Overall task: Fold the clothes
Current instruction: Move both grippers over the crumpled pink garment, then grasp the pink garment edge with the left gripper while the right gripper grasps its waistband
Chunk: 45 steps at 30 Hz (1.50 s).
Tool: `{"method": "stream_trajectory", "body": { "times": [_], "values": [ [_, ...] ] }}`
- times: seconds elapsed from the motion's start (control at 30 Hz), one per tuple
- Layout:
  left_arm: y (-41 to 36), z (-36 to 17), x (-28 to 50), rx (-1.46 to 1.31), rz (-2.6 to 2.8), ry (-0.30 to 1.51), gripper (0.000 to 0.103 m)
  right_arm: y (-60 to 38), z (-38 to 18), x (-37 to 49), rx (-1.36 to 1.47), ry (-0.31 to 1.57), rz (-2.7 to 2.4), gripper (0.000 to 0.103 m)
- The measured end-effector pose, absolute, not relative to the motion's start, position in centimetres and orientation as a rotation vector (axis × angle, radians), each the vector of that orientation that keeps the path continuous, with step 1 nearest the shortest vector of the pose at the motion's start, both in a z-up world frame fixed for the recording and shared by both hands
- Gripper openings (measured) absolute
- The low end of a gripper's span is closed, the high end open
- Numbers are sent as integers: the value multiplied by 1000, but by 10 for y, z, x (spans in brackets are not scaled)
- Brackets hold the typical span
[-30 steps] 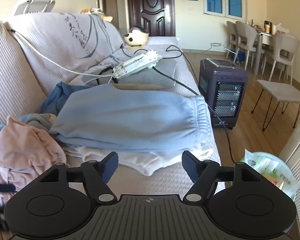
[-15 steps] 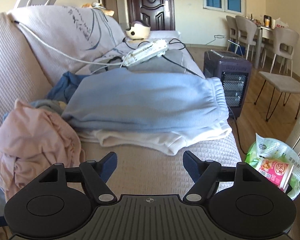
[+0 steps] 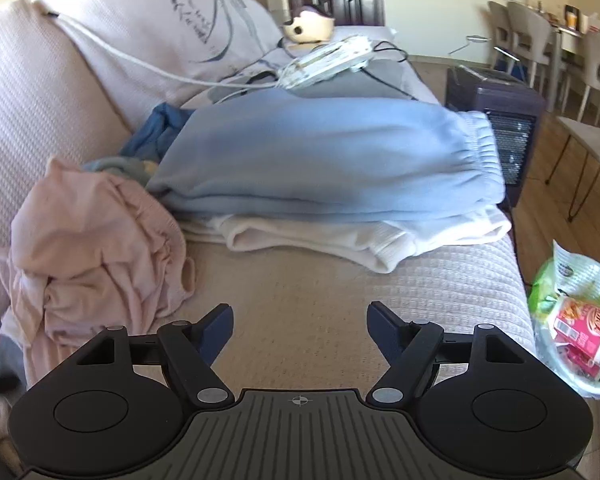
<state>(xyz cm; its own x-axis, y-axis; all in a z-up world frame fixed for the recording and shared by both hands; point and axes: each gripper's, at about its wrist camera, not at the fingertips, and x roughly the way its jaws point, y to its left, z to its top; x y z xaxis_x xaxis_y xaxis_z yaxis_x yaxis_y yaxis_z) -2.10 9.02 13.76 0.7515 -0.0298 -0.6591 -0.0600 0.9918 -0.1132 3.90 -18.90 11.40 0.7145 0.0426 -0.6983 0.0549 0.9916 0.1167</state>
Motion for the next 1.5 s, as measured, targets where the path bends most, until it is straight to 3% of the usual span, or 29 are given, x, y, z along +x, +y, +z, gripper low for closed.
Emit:
{"method": "stream_trajectory", "body": {
  "times": [0.2,0.27,0.5,0.57,0.63,0.67,0.73,0.9,1.03,1.43,1.5],
  "values": [
    [82,164,11,33,22,613,75,-182,110,41,111,792,72,76],
    [75,167,26,103,34,599,75,-178,111,41,96,783,97,81],
    [70,159,76,163,26,641,72,-180,104,47,105,805,109,83],
    [70,156,81,157,7,649,59,-182,100,51,117,822,105,83],
    [75,152,82,105,-20,653,18,-182,96,53,124,832,108,83],
    [78,151,82,76,-34,654,10,-182,96,53,128,831,118,83],
    [83,148,77,11,-48,654,5,-181,96,52,138,821,154,83],
    [89,145,66,-4,-58,639,3,-174,97,52,155,808,259,80],
    [99,148,68,-54,-74,641,3,-171,98,63,217,806,317,38],
    [121,150,64,-143,-80,626,3,-120,76,109,11,795,352,38],
    [122,149,63,-148,-79,630,3,-115,70,117,-2,808,358,34]
  ]
}}
